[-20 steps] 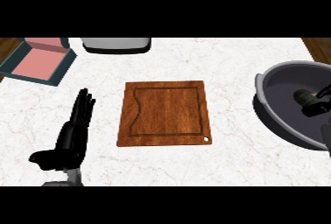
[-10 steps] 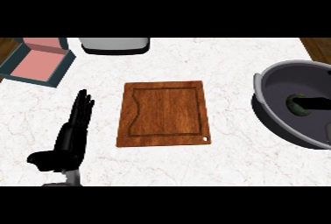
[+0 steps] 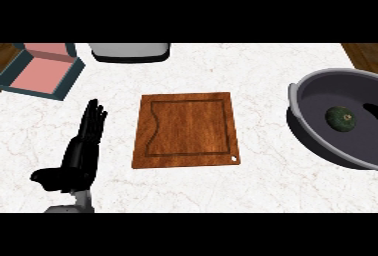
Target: Pick the squash from the cutting board and place it in the pot
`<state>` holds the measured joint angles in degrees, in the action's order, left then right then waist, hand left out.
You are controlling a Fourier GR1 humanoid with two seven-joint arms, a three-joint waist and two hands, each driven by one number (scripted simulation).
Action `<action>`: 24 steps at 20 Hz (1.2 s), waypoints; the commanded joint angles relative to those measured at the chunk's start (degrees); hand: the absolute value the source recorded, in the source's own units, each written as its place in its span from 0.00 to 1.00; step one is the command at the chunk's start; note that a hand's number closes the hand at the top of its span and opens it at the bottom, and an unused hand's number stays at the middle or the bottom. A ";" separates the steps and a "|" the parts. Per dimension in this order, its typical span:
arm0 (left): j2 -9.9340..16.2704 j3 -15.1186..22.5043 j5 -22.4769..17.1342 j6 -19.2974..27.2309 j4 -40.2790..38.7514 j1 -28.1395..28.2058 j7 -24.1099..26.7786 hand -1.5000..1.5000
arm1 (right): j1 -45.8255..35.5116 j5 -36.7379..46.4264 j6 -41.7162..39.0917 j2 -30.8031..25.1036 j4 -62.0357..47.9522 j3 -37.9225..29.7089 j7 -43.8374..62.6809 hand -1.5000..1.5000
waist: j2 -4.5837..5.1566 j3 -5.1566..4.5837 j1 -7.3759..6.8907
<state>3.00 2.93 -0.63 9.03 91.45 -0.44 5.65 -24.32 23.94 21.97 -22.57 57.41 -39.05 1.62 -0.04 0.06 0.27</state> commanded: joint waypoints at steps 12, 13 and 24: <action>-0.85 0.06 1.04 -0.60 0.03 2.08 2.12 0.50 | 11.85 -18.74 -6.66 -7.94 -2.71 -8.74 -16.73 0.00 | 0.01 -0.05 -0.24; 0.45 -2.00 -0.11 -1.96 -2.68 -0.71 2.75 0.50 | 14.48 -19.23 -8.00 -7.02 0.28 -8.24 -16.61 0.00 | 0.01 -0.07 -0.05; -0.61 1.41 1.48 -0.71 4.76 3.51 -1.39 0.50 | 15.48 -27.59 -8.69 -14.91 -16.78 -16.20 -28.78 0.00 | 0.04 0.01 -0.56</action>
<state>2.16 3.31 0.63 8.74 92.27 0.43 5.59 -8.91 -1.01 13.03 -35.16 46.57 -52.39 -22.70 -0.01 0.03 0.00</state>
